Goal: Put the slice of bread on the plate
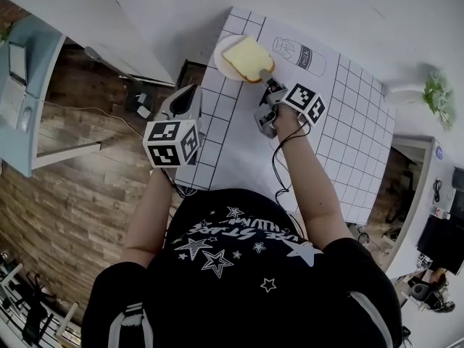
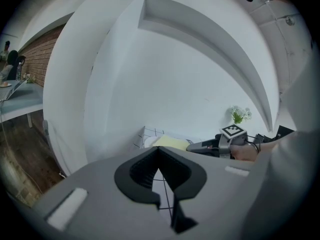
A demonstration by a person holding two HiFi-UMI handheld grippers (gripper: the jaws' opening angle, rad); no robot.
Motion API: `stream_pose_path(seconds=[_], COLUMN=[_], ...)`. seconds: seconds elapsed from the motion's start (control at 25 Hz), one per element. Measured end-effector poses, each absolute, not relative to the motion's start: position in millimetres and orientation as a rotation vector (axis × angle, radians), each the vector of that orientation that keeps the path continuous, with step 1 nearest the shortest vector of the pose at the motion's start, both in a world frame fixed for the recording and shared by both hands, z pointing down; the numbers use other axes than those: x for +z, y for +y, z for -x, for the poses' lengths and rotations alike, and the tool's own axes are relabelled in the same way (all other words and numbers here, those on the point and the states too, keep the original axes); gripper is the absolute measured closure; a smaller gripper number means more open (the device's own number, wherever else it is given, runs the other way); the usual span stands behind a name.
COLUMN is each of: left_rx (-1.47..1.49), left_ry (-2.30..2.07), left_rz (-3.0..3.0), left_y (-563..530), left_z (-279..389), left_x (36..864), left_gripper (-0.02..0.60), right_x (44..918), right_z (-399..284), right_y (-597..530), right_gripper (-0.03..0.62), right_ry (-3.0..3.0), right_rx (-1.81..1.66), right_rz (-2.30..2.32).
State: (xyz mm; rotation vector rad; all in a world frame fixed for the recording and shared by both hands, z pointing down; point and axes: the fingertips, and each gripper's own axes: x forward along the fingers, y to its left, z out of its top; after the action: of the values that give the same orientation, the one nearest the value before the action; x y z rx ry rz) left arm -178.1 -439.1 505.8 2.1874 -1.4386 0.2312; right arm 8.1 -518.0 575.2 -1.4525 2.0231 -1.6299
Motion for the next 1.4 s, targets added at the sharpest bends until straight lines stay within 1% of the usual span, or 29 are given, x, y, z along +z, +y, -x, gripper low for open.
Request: stream_pose_path(seconds=[0.36, 0.76, 0.96, 1.4], left_rx=[0.238, 0.242, 0.241, 0.238], left_ry=[-1.419, -1.423, -1.428, -1.421], left_rz=[-2.189, -2.212, -2.214, -2.250], left_y=[-429, -424, -418, -400], left_z=[171, 169, 169, 158], left_x=[506, 499, 497, 484], left_gripper=[0.572, 0.572, 0.572, 0.572], right_x=[581, 582, 577, 542], right_z=[-8, -16, -18, -46], right_y=[-521, -516, -511, -483], right_gripper=[0.503, 0.456, 0.445, 0.447], right_ry=[2.160, 2.366, 2.375, 2.298], right_rx=[-1.594, -1.459, -1.431, -1.339], right_rz=[1.572, 1.772, 1.777, 1.737])
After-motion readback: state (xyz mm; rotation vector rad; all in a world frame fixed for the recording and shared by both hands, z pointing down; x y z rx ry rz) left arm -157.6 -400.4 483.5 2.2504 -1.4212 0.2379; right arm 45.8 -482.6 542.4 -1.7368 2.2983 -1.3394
